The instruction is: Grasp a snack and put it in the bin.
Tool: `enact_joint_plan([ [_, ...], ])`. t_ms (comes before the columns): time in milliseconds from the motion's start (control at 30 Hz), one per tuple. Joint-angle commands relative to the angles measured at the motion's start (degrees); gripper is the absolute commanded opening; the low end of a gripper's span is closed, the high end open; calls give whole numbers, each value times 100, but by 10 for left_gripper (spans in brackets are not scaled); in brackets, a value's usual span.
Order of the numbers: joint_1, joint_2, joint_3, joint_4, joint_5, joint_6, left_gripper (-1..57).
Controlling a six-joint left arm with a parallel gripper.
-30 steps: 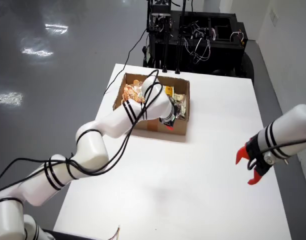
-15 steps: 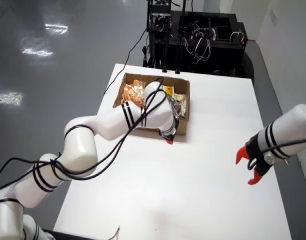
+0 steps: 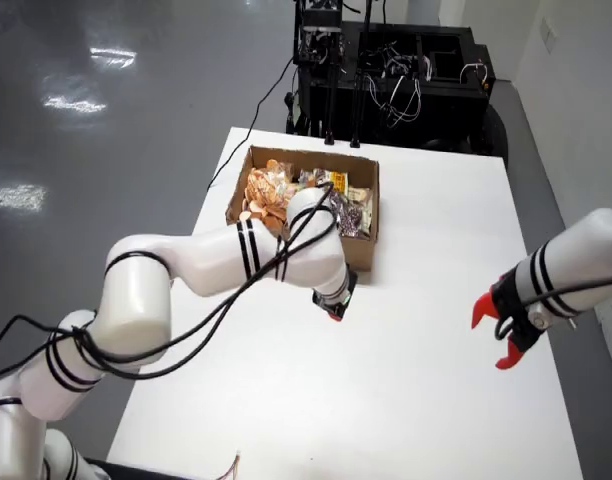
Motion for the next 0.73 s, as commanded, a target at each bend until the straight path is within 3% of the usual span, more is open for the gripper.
enact_joint_plan([
  [33,-107,-146,243,-6,-12,-54,51],
  [433,-303,-297,402,-124,-60,267,10],
  [733,-356,-340,252,-379,-96,793,4],
])
